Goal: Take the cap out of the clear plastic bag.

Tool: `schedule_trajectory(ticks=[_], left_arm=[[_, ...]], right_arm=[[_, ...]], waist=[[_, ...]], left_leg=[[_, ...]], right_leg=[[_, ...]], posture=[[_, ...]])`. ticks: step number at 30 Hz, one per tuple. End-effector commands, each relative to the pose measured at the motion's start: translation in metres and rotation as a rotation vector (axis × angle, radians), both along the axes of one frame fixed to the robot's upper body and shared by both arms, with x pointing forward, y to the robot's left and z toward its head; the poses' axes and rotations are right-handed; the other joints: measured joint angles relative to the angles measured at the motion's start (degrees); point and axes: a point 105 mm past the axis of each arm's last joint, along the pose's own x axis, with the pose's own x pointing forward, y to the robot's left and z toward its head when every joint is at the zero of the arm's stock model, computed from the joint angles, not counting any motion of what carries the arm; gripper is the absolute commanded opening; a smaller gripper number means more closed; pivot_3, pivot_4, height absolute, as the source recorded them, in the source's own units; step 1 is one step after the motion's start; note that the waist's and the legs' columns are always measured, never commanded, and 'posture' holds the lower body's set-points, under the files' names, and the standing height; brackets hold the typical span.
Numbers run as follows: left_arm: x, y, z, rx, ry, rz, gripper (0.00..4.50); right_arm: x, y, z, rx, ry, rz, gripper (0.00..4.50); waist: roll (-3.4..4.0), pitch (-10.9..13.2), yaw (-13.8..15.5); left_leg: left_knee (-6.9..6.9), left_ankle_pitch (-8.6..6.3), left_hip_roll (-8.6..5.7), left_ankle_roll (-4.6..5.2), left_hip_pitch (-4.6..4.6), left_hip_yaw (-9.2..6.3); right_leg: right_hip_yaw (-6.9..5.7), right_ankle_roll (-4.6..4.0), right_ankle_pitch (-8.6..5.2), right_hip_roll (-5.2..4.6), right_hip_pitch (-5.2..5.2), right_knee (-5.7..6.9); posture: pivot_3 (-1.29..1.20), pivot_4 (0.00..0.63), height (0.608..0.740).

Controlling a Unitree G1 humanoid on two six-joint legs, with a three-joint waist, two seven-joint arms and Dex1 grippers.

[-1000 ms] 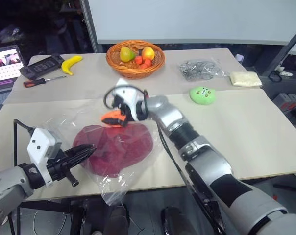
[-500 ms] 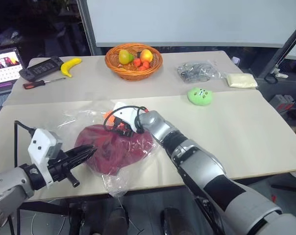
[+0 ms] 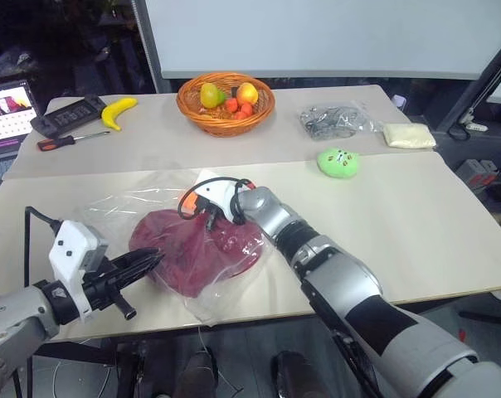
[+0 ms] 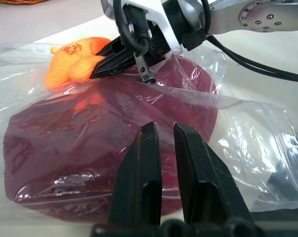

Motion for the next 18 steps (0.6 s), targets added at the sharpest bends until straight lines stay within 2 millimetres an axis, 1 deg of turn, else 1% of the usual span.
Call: schedule_trajectory(ticks=[1, 3, 5, 7, 9, 11, 13, 18], left_arm=[[0.000, -0.002, 0.005, 0.007, -0.025, -0.012, 0.58], [0.001, -0.001, 0.005, 0.010, -0.026, -0.009, 0.58], [0.001, -0.001, 0.005, 0.010, -0.027, -0.007, 0.58], [0.001, -0.001, 0.005, 0.010, -0.028, -0.007, 0.58], [0.001, -0.002, 0.004, 0.011, -0.027, -0.008, 0.58], [0.001, -0.002, 0.003, 0.016, -0.026, -0.009, 0.58], [0.001, -0.002, 0.003, 0.017, -0.025, -0.010, 0.58], [-0.001, -0.001, 0.004, 0.019, -0.028, -0.009, 0.58]], right_arm=[[-0.002, 0.000, 0.031, 0.132, 0.081, 0.054, 0.04], [-0.004, -0.009, 0.053, 0.226, 0.168, 0.104, 0.04], [-0.005, -0.019, 0.072, 0.324, 0.248, 0.117, 0.04], [0.004, -0.033, 0.084, 0.394, 0.273, 0.060, 0.04], [0.010, -0.044, 0.089, 0.441, 0.296, 0.017, 0.04], [0.013, -0.049, 0.094, 0.484, 0.320, -0.005, 0.04], [0.015, -0.052, 0.094, 0.498, 0.323, -0.026, 0.04], [0.022, -0.053, 0.077, 0.430, 0.279, -0.106, 0.04]], waist=[[0.01, 0.01, 0.01], [0.01, 0.04, 0.09], [0.01, 0.04, 0.19], [0.02, 0.05, 0.17], [0.01, 0.05, 0.10], [0.01, 0.05, -0.11], [0.01, 0.05, -0.21], [0.01, 0.05, -0.24]], left_leg=[[0.00, 0.00, 0.00, 0.00, -0.04, 0.00], [-0.01, 0.00, 0.00, 0.00, -0.09, 0.00], [0.01, 0.00, 0.00, 0.00, -0.25, 0.00], [0.02, 0.00, -0.01, 0.00, -0.30, 0.00], [0.01, 0.00, 0.00, 0.00, -0.31, 0.00], [-0.01, 0.00, 0.00, 0.00, -0.31, 0.01], [-0.01, 0.00, 0.00, 0.01, -0.32, 0.03], [-0.04, 0.00, -0.01, 0.01, -0.38, 0.09]], right_leg=[[0.00, 0.00, 0.00, 0.00, -0.03, -0.01], [-0.01, 0.00, 0.00, 0.00, -0.05, -0.03], [-0.02, 0.02, 0.01, 0.00, -0.17, -0.03], [-0.02, 0.03, 0.01, -0.01, -0.20, -0.06], [-0.02, 0.03, 0.01, 0.00, -0.23, -0.06], [-0.02, 0.02, 0.01, 0.00, -0.26, -0.06], [0.01, 0.02, 0.01, 0.00, -0.27, -0.06], [0.09, 0.02, 0.02, 0.02, -0.41, -0.05]], posture=[[0.00, 0.150, 0.740], [0.00, 0.150, 0.740], [0.00, 0.150, 0.740], [0.00, 0.150, 0.740], [0.00, 0.150, 0.740], [0.00, 0.150, 0.740], [0.00, 0.150, 0.740], [0.00, 0.150, 0.740]])
